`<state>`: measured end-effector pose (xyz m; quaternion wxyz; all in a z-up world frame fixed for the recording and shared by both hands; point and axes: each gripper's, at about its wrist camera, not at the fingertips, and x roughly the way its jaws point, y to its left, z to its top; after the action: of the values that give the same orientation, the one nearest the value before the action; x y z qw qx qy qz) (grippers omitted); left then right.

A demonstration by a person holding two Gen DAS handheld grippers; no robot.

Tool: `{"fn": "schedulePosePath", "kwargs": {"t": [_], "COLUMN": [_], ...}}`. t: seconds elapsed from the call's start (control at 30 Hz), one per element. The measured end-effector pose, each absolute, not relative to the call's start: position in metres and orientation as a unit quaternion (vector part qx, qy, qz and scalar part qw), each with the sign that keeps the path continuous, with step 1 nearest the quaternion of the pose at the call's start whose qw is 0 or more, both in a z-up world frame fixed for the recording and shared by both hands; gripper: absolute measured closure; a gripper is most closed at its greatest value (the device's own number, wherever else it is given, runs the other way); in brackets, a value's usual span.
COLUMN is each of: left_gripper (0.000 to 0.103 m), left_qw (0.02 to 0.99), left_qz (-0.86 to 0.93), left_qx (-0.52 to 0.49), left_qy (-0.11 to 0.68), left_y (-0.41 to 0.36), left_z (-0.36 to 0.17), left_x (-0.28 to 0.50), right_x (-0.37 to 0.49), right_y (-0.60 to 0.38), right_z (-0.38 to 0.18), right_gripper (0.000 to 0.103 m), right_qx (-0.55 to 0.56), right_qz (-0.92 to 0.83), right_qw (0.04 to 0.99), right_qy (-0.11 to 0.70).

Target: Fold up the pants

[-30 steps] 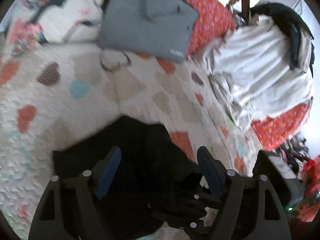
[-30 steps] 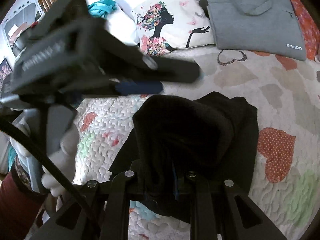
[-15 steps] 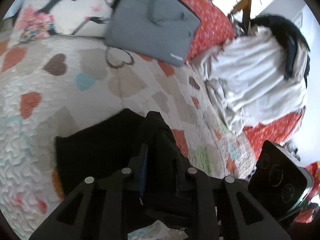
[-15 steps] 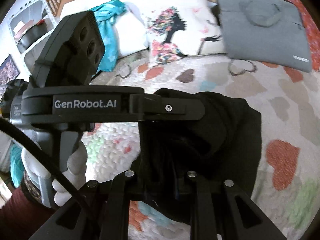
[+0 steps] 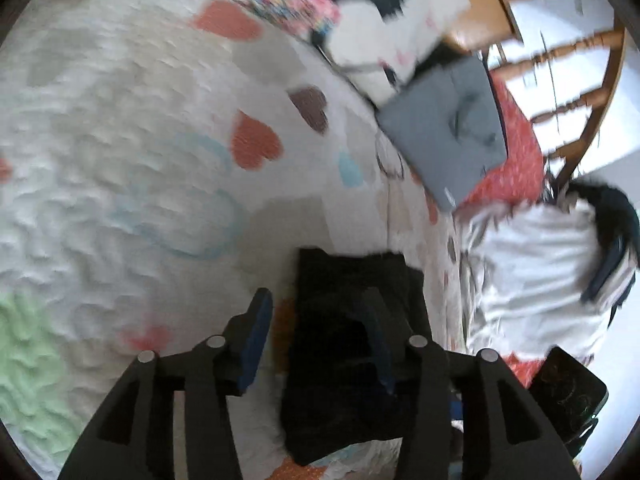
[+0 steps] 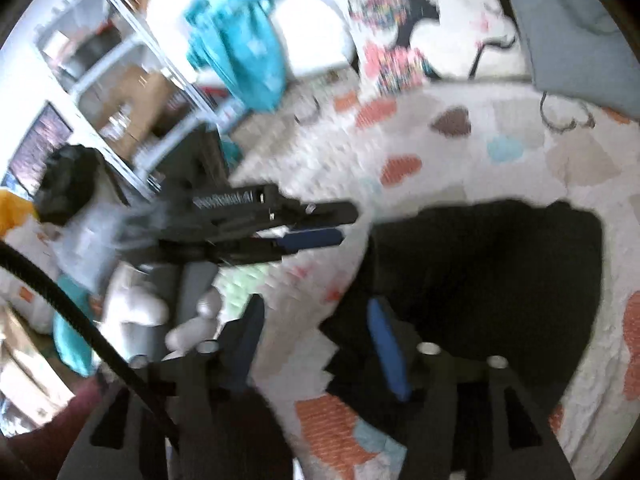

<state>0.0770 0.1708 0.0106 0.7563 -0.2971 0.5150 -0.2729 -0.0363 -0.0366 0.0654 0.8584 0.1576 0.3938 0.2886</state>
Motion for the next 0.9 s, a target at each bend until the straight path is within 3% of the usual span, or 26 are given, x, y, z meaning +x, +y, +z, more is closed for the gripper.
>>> {"fn": "schedulePosePath", "kwargs": {"t": [0.13,0.33,0.47,0.53,0.57,0.6,0.73,0.9], "left_gripper": [0.058,0.054,0.051,0.058,0.07,0.077,0.077,0.077], "left_qw": [0.783,0.799,0.821,0.831,0.839,0.844,0.851,0.833], "left_qz": [-0.257,-0.278,-0.248,-0.211,-0.19,-0.169,-0.086,-0.104], "left_qx": [-0.291,-0.25,-0.15,-0.094,-0.067,-0.046,-0.013,-0.111], "left_qy": [0.486,0.471,0.491,0.506,0.505,0.506,0.518,0.533], "left_y": [0.183,0.134,0.088,0.075,0.07,0.068,0.082,0.121], "left_z": [0.031,0.047,0.045,0.037,0.033,0.03,0.012,0.007], "left_x": [0.066,0.054,0.05,0.056,0.062,0.068,0.091,0.089], "right_x": [-0.057,-0.046,-0.054,-0.062,-0.065,-0.068,-0.071,-0.071], "right_y": [-0.074,-0.095,-0.086,-0.079,-0.075,-0.073,-0.073,-0.079], "right_z": [0.094,0.083,0.062,0.049,0.043,0.037,0.012,0.014], "right_gripper": [0.04,0.045,0.045,0.045,0.045,0.045,0.046,0.046], "right_qx": [0.151,0.156,0.15,0.13,0.112,0.101,0.071,0.074], "right_qz": [0.252,0.189,0.219,0.235,0.237,0.237,0.225,0.235], "right_qw": [0.886,0.892,0.877,0.868,0.865,0.863,0.847,0.844], "right_qy": [0.359,0.379,0.4,0.417,0.428,0.435,0.475,0.476]}}
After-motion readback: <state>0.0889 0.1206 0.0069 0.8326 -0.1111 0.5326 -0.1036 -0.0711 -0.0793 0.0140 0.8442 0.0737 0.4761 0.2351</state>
